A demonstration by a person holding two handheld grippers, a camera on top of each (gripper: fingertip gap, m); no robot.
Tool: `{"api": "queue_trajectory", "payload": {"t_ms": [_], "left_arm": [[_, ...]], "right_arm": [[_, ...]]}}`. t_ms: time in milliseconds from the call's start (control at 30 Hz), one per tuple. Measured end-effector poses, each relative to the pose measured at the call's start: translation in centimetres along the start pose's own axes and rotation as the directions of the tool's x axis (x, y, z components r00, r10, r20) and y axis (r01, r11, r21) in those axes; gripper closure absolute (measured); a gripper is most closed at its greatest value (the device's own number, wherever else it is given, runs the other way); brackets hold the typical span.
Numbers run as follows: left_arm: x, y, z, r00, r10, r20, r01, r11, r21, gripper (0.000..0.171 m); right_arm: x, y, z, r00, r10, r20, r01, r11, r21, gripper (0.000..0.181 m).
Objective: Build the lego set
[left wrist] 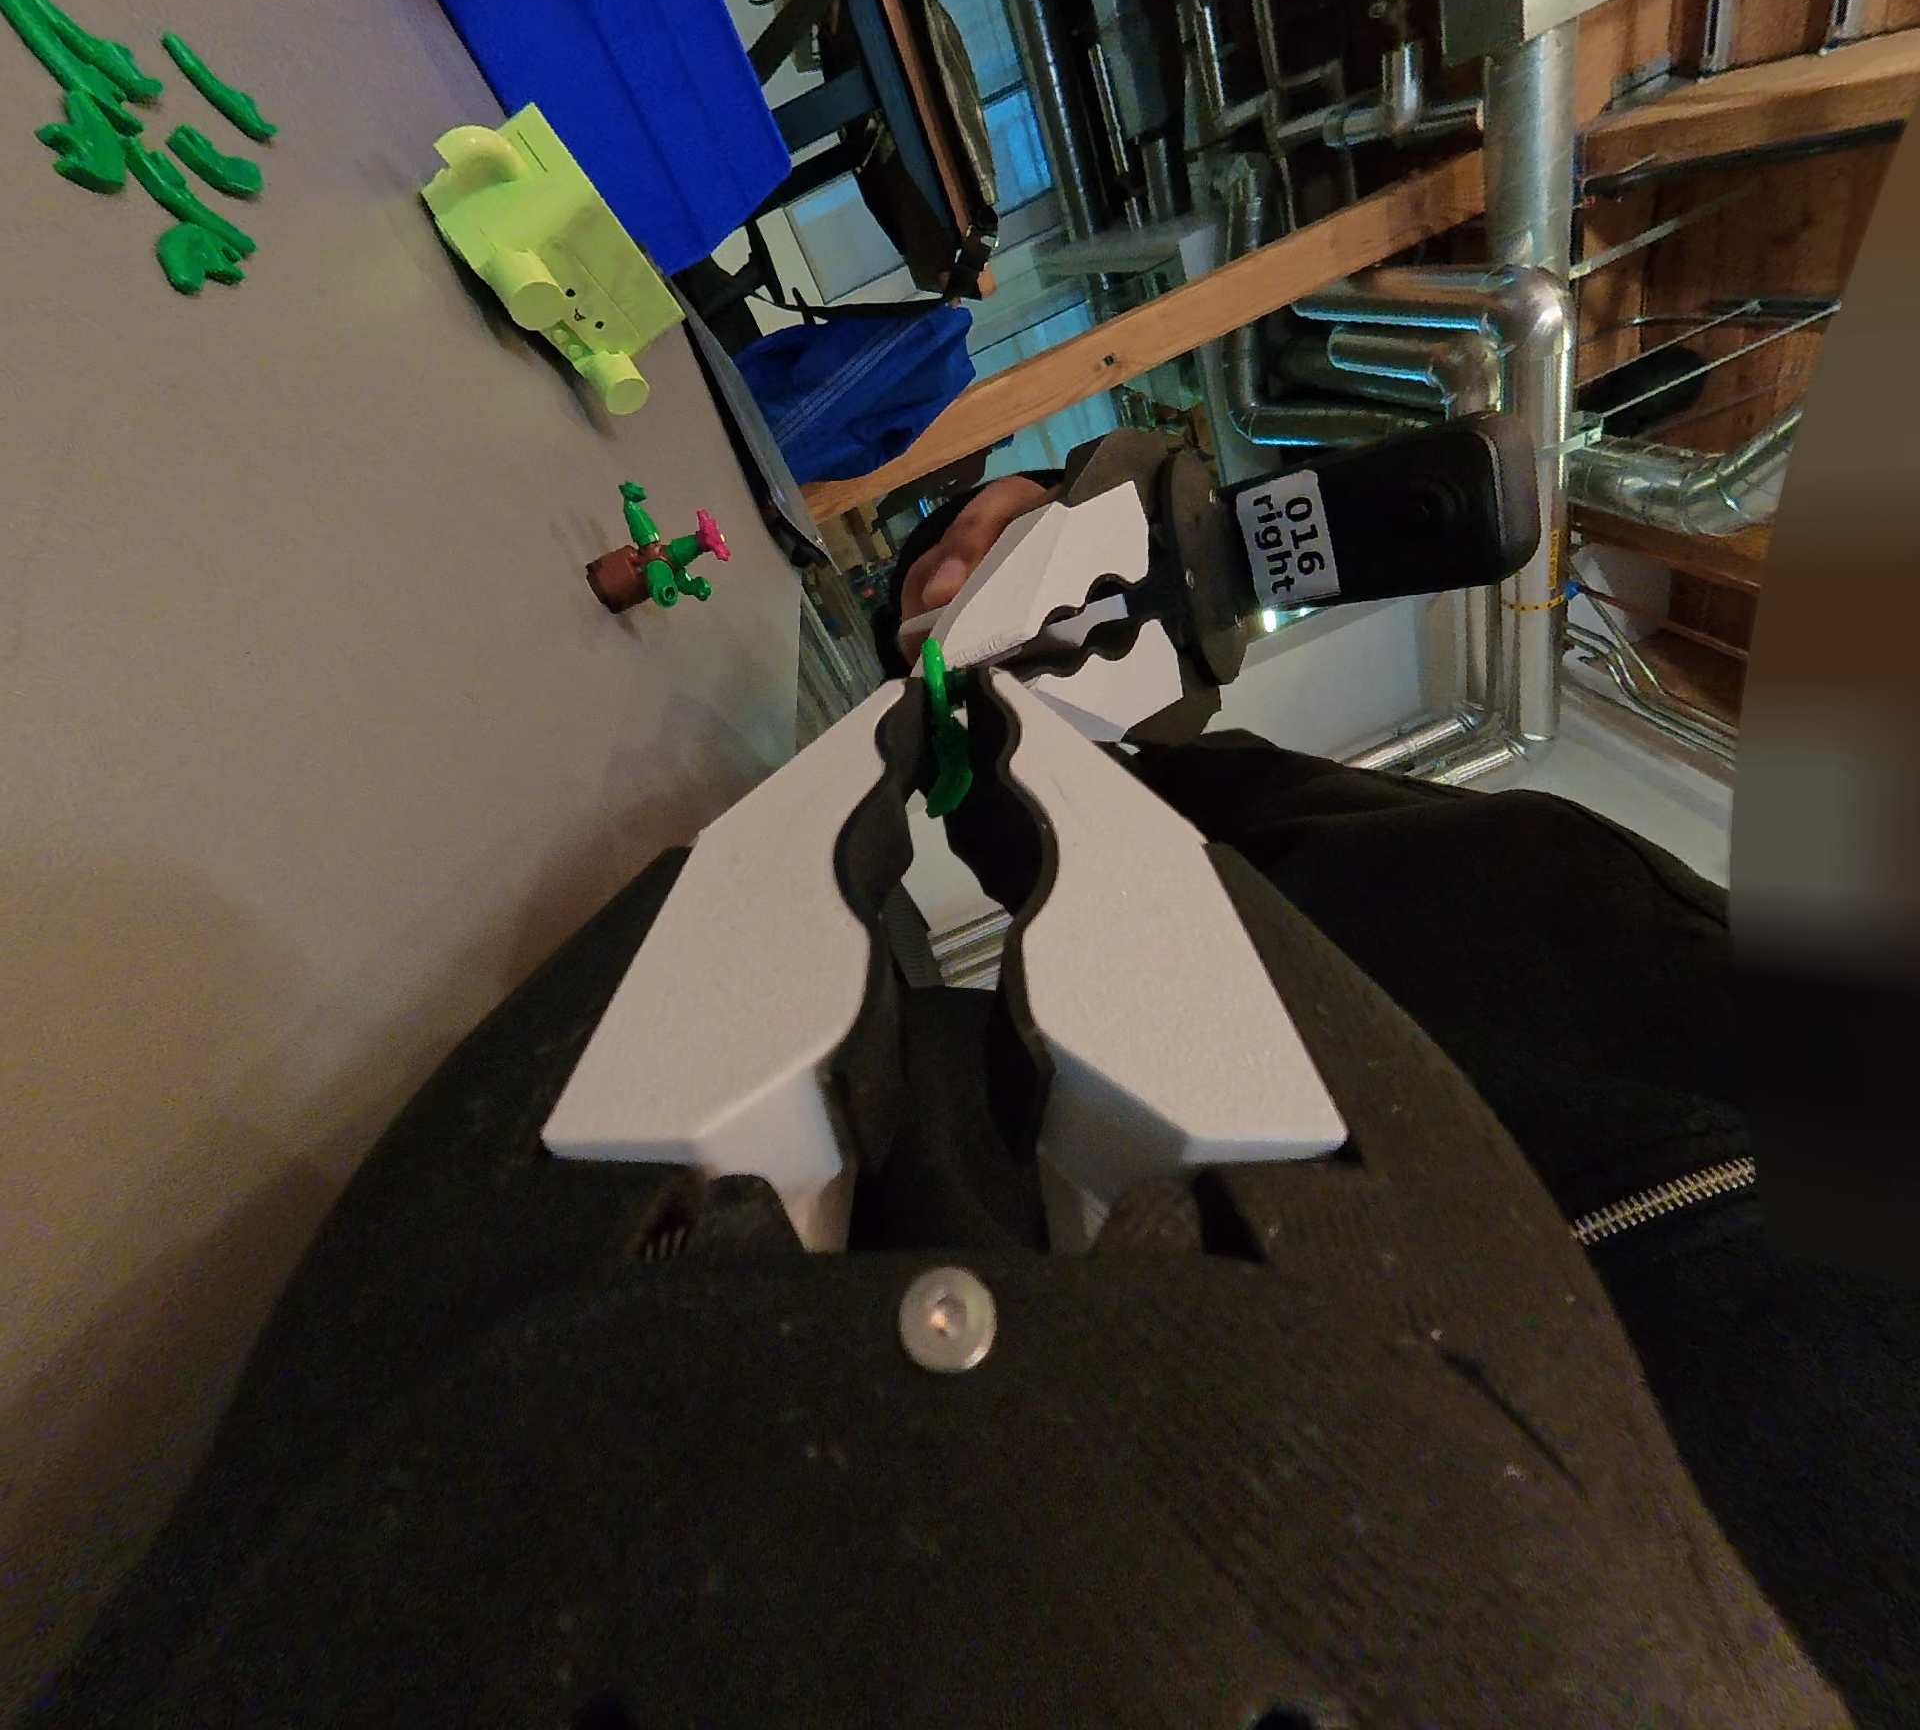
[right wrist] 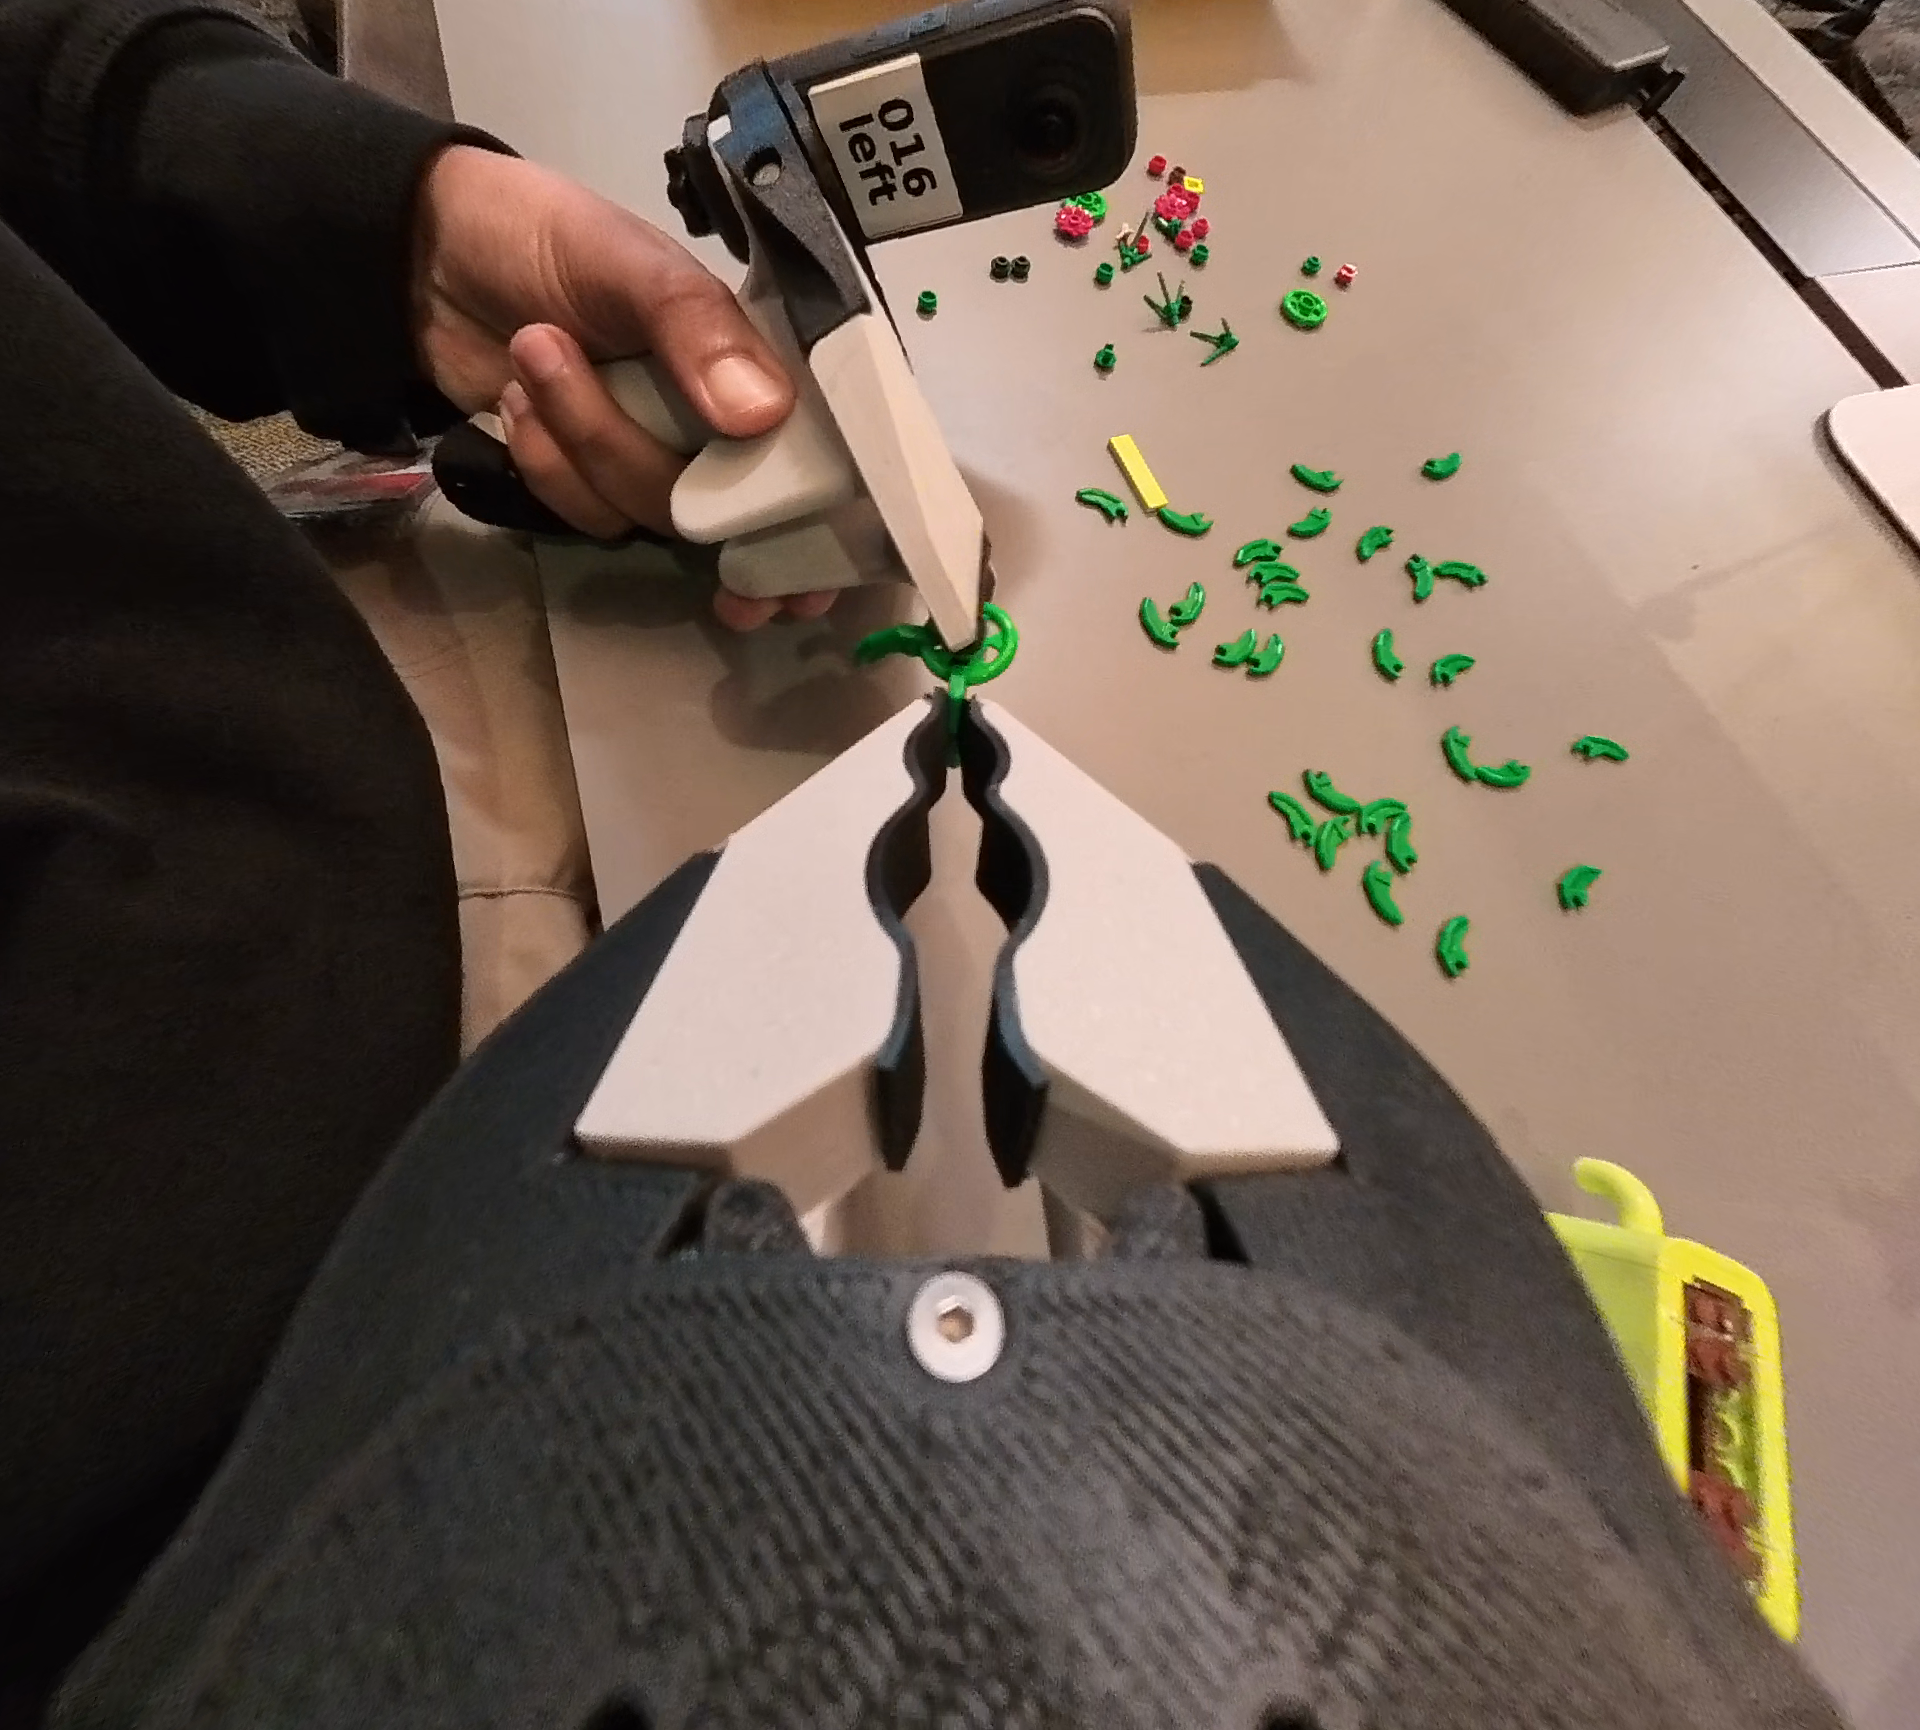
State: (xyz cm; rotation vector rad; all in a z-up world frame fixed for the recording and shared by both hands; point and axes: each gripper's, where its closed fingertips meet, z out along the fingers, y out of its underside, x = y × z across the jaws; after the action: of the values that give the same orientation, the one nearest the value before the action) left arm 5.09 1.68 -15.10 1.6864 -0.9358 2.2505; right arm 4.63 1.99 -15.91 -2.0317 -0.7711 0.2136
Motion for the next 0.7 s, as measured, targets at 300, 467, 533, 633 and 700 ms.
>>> {"api": "queue_trajectory", "payload": {"t_ms": [300,467,533,633,700], "left_arm": [[0.29,-0.51,-0.46,1.0,0.018,-0.004,-0.018,1.0,0.014,0.164],[0.57,-0.02,-0.12,1.0,0.005,-0.023,-0.006,1.0,-0.01,0.164],[0.61,-0.04,-0.11,1.0,-0.005,-0.029,0.005,1.0,-0.011,0.164],[0.66,0.01,-0.14,0.999,-0.02,-0.042,0.019,1.0,-0.018,0.164],[0.7,0.06,-0.16,0.998,-0.025,-0.05,0.024,0.999,-0.026,0.164]], "right_arm": [[-0.07,-0.5,0.12,0.997,0.056,-0.045,-0.053,0.997,0.063,0.181],[-0.12,-0.23,-0.15,0.997,0.06,-0.053,-0.056,0.996,0.063,0.181],[-0.2,-0.28,-0.25,0.997,0.048,-0.052,-0.045,0.997,0.065,0.181],[-0.21,-0.31,-0.22,0.998,0.016,-0.062,-0.012,0.998,0.06,0.181],[-0.25,-0.38,-0.25,0.997,-0.018,-0.07,0.022,0.998,0.056,0.181]]}}
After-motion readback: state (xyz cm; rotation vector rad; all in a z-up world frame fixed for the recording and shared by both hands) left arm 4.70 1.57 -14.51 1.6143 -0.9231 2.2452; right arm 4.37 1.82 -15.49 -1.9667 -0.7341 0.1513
